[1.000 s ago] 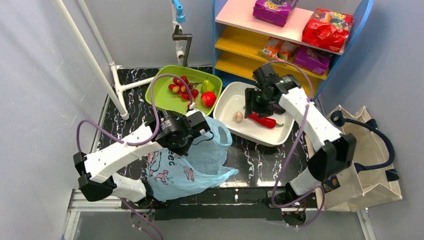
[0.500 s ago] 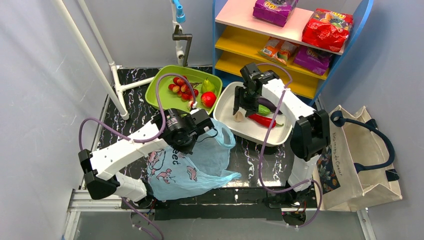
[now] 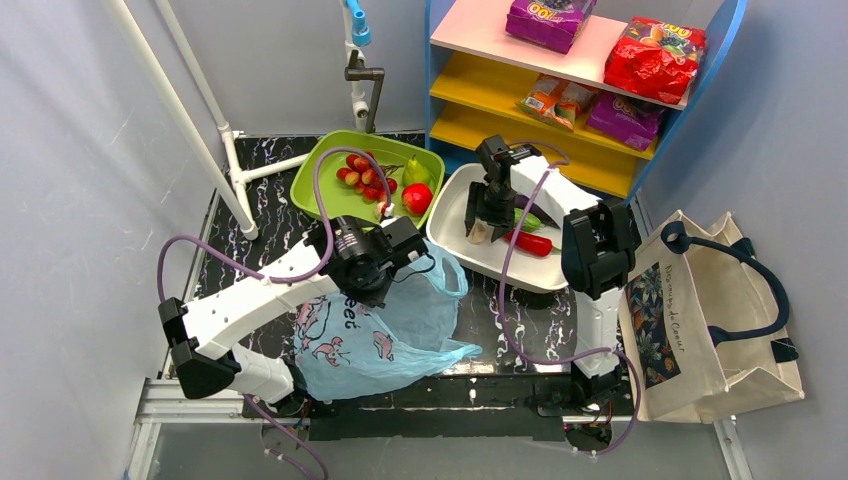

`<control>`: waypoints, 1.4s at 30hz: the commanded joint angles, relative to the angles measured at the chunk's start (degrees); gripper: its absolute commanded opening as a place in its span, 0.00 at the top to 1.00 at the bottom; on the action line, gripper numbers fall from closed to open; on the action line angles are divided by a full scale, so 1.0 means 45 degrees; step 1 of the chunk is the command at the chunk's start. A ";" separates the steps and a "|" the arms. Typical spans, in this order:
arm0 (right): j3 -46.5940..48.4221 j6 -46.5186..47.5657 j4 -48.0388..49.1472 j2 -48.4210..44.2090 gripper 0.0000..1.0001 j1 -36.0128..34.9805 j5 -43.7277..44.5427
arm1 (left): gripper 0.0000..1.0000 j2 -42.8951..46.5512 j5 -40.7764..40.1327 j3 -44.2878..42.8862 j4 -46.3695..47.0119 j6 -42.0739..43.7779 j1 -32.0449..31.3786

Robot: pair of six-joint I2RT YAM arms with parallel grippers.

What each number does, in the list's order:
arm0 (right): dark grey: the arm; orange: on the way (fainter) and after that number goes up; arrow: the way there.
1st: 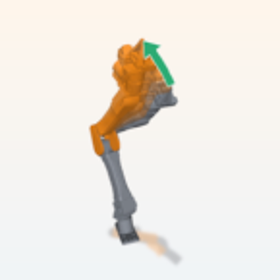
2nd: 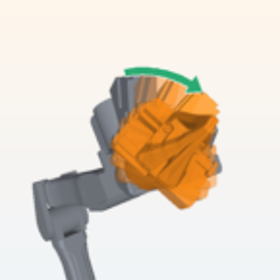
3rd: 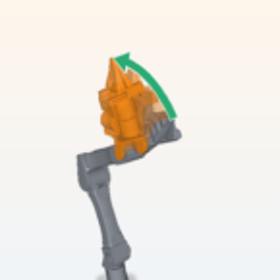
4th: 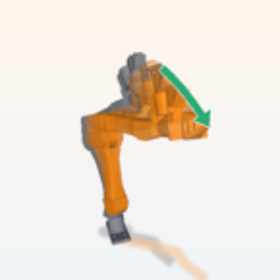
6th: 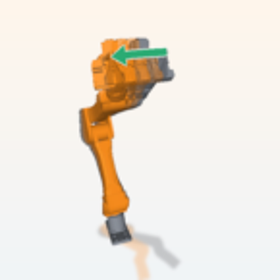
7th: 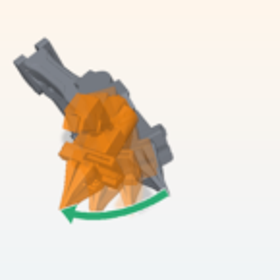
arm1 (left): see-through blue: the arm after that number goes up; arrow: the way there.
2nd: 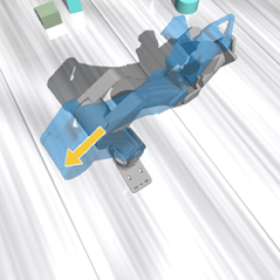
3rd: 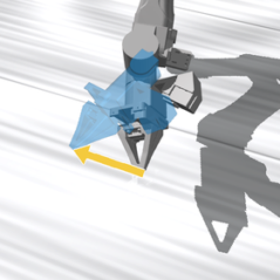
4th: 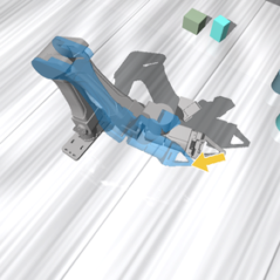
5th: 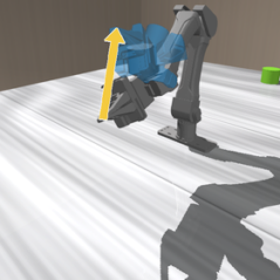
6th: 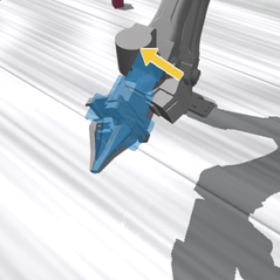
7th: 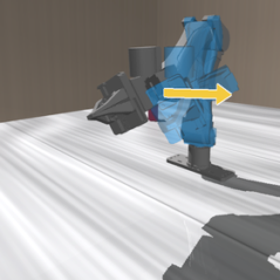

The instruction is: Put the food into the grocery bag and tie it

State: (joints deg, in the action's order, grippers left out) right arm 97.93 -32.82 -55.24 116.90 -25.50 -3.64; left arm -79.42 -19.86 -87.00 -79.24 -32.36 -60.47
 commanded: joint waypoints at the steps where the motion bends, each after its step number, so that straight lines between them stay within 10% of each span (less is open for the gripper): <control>1: 0.1040 0.0073 0.0108 0.0480 0.31 0.0184 -0.0064 | 1.00 0.0129 0.0168 0.0076 -0.0136 0.0247 0.0113; 15: 0.1333 0.0229 0.0632 0.1748 0.39 0.0264 -0.0480 | 1.00 -0.0058 0.0233 -0.0008 -0.0208 0.0394 0.0387; 22: 0.1103 0.0497 0.0631 0.1531 0.62 0.0275 -0.0788 | 1.00 -0.0038 0.0269 -0.0032 -0.0203 0.0264 0.0463; 42: -0.1525 0.1253 -0.0290 -0.5631 0.69 0.0270 -0.2500 | 1.00 -0.0534 0.0945 -0.0337 0.0408 -0.0764 0.0473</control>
State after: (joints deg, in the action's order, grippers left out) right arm 93.56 -28.36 -54.13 98.63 -24.45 -11.38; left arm -81.56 -16.71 -87.02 -77.65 -33.93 -58.61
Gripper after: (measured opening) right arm 0.480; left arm 0.009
